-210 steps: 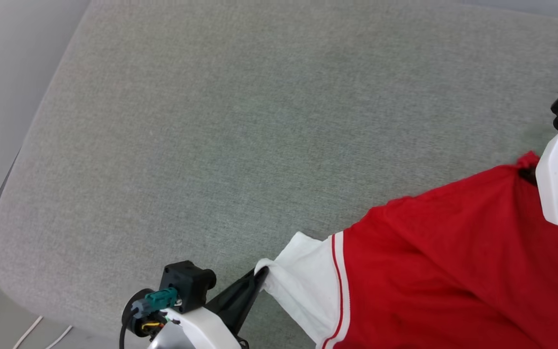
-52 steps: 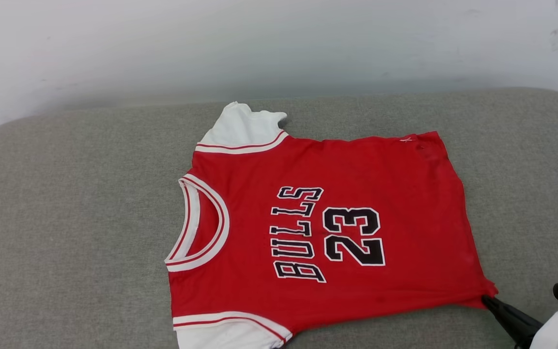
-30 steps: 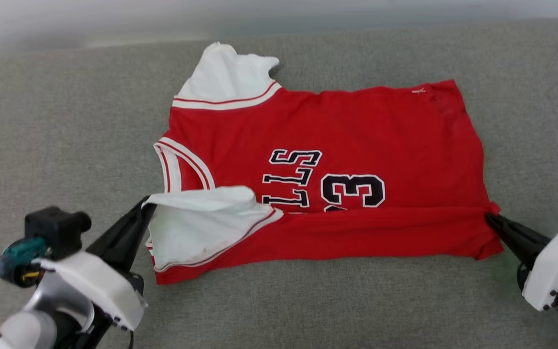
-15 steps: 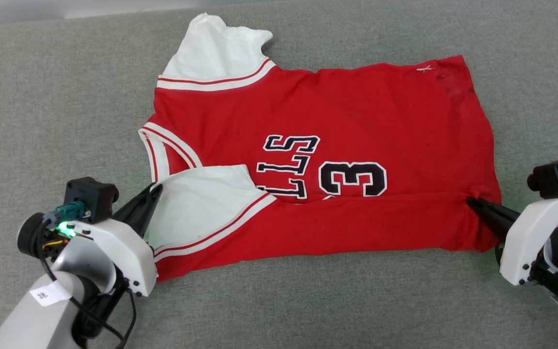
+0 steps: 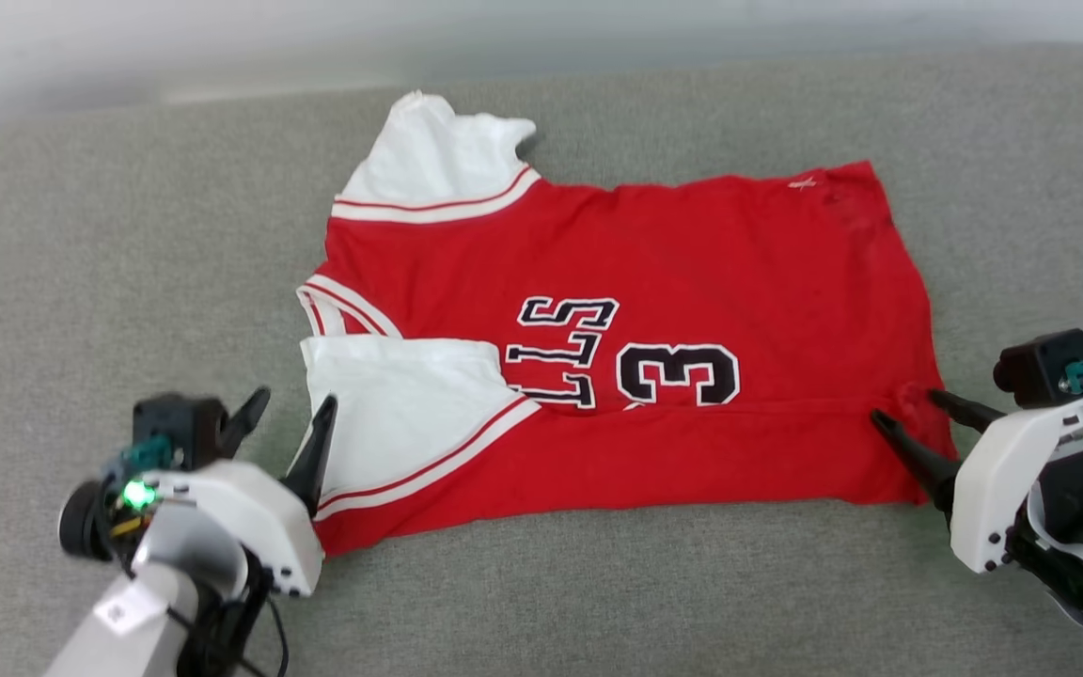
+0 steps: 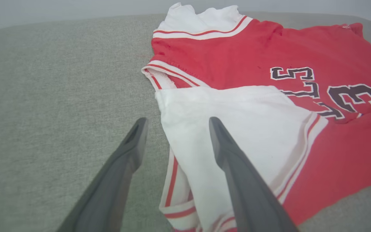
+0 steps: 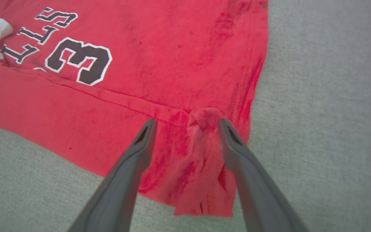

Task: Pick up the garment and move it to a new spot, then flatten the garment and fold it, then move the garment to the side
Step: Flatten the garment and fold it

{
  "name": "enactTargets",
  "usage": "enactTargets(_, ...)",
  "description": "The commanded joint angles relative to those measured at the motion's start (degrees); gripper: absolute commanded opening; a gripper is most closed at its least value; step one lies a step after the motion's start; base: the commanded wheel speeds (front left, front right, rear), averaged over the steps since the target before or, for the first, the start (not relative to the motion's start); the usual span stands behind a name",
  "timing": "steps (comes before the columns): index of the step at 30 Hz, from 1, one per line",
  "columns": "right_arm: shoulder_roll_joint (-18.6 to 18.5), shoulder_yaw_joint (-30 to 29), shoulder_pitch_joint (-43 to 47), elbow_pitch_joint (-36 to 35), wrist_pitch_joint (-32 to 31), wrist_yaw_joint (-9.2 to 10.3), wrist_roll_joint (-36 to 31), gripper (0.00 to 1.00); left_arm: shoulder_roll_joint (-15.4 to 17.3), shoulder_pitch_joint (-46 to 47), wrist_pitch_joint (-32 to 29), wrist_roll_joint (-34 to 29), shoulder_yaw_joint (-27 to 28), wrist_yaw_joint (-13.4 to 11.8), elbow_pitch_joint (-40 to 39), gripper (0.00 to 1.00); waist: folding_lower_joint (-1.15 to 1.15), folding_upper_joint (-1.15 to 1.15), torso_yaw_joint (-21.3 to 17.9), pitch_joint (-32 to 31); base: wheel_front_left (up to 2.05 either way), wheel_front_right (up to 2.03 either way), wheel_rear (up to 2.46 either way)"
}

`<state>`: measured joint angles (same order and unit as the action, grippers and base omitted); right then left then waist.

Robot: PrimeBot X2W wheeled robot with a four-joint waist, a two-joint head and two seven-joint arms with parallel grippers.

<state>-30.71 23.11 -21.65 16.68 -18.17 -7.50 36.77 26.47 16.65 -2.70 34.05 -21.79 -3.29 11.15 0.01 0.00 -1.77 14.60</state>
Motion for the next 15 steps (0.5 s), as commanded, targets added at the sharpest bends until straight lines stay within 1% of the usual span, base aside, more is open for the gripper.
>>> enactTargets(1, 0.27, -0.68, 1.23, -0.20, -0.12, 0.03, -0.93, 1.00, -0.17, -1.70, 0.71, 0.29, 0.42, -0.80, -0.83, 1.00, -0.01, 0.00, -0.15, -1.79, 0.00, 0.00, 0.00)
enactTargets(3, 0.82, -2.31, 2.46, -0.54, -0.45, 0.02, -2.31, 1.00, -0.77, -3.44, 2.01, 1.55, 1.88, -1.97, -2.59, 1.00, -0.01, 0.00, -0.14, -3.14, 0.00, 0.00, 0.00)
enactTargets(5, 1.54, -4.01, 4.25, -0.77, -1.46, 0.02, -3.57, 1.00, 0.08, -6.05, 1.47, 1.52, 1.88, -2.75, -4.18, 1.00, -0.01, 0.00, -0.20, -4.42, 0.00, 0.00, 0.00)
enactTargets(7, 2.63, -6.34, 6.06, -1.52, -2.31, 0.03, -4.70, 1.00, 0.54, -8.01, 0.75, 1.92, 2.40, -4.12, -6.30, 1.00, -0.01, 0.00, -0.23, -5.49, 0.00, 0.00, 0.00)
enactTargets(11, 5.29, -10.96, 10.28, -3.96, -4.71, 0.02, -6.22, 1.00, 1.92, -12.94, -3.63, 2.40, 1.99, -7.15, -10.84, 1.00, -0.01, 0.00, -0.57, -6.77, 0.00, 0.00, 0.00)
enactTargets(15, 8.08, -15.26, 14.24, -7.79, -7.30, 0.02, -8.72, 1.00, 2.37, -17.04, -7.35, 4.26, 2.32, -9.55, -14.58, 1.00, -0.01, 0.00, -1.24, -6.73, 0.00, 0.00, 0.00)
